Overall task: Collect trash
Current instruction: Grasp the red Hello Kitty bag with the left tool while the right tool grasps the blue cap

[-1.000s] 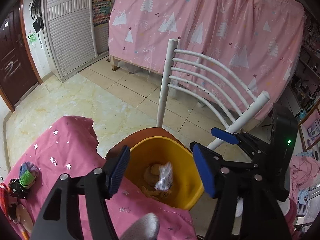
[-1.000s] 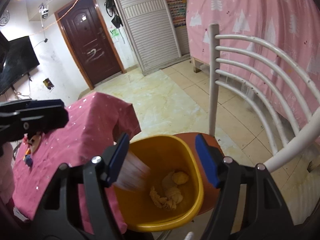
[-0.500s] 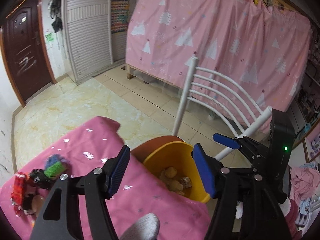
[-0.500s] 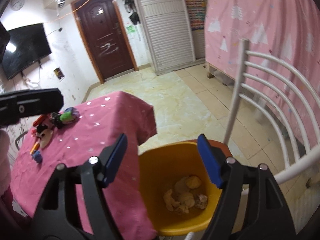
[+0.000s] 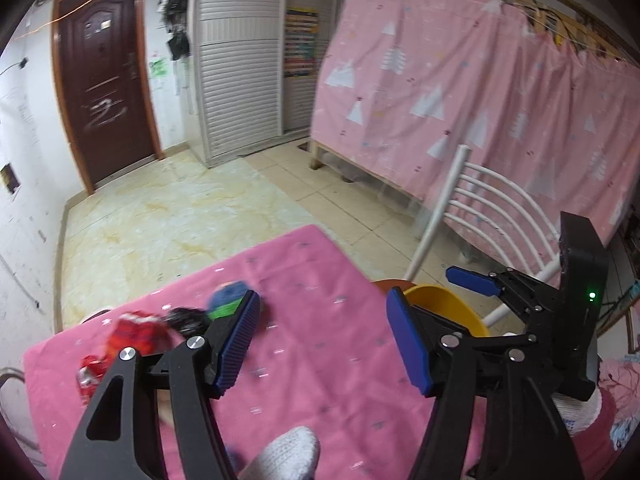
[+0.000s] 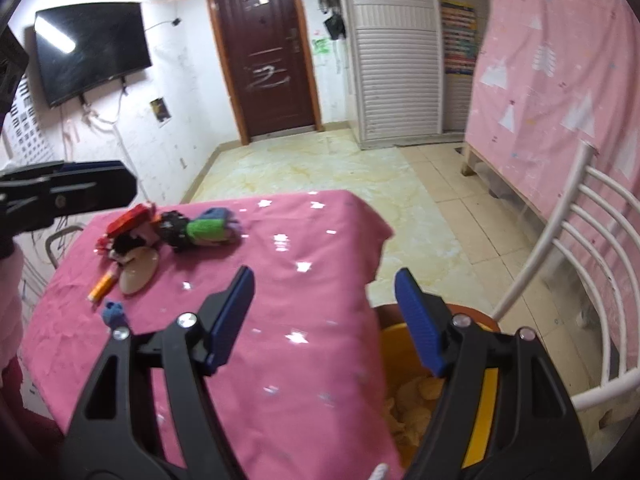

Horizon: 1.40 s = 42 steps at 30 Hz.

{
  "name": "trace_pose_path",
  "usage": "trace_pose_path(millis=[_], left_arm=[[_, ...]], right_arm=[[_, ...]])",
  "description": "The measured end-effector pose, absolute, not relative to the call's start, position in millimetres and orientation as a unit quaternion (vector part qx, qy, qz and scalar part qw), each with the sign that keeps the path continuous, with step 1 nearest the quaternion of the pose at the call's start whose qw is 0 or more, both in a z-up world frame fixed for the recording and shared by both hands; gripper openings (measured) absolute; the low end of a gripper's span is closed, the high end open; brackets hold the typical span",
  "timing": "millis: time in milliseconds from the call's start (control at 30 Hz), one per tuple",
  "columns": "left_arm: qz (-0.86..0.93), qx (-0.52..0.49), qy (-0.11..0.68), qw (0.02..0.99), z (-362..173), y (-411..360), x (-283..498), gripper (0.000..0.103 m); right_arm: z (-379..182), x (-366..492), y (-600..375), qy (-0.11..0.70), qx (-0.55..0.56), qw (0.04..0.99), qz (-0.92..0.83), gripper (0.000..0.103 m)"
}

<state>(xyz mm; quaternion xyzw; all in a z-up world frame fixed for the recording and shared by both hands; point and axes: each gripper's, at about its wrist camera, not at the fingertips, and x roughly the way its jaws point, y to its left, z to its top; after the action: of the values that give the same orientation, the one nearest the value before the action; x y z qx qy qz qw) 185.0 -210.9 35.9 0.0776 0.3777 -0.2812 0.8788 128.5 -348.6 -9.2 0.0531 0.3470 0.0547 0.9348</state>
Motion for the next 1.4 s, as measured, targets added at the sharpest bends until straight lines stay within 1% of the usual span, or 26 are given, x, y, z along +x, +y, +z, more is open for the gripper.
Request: trace_pose_path(millis=[400, 533, 733, 900, 1333, 1400], left_arm=[[-0.192, 0.057, 0.384, 0.901, 29.8, -82.4, 215.5, 0.058], [-0.161, 0.036, 0.4, 0.901, 14.7, -37.6, 230.7, 0.059], [-0.126, 0.015, 0.429, 0.894, -15.7, 5.4, 252.7, 0.06], [-0.117, 0.022, 0.446, 0.887, -39.3, 17.2, 269.1, 0.06], [-0.109, 0.023, 0.484, 0.868, -81.2, 25.9, 304.0, 0.06], [-0.112, 0.022, 0.487, 0.866, -85.5, 26.2, 304.7, 0.06]], right_arm=[[-8.7, 143.6, -249.5, 0.366, 0.031, 0.917, 0.157, 0.07], [-14.8, 145.0, -220.3, 0.379, 0.027, 0.905, 0.189, 0.07], [-27.3, 139.3, -176.7, 0.399, -0.001, 0.889, 0.224, 0.07], [-40.2, 137.9, -151.9, 0.419, -0.025, 0.876, 0.236, 0.07], [-53.2, 140.5, -136.1, 0.442, -0.045, 0.864, 0.237, 0.07], [-55.1, 140.8, -130.6, 0.444, -0.049, 0.862, 0.239, 0.06]])
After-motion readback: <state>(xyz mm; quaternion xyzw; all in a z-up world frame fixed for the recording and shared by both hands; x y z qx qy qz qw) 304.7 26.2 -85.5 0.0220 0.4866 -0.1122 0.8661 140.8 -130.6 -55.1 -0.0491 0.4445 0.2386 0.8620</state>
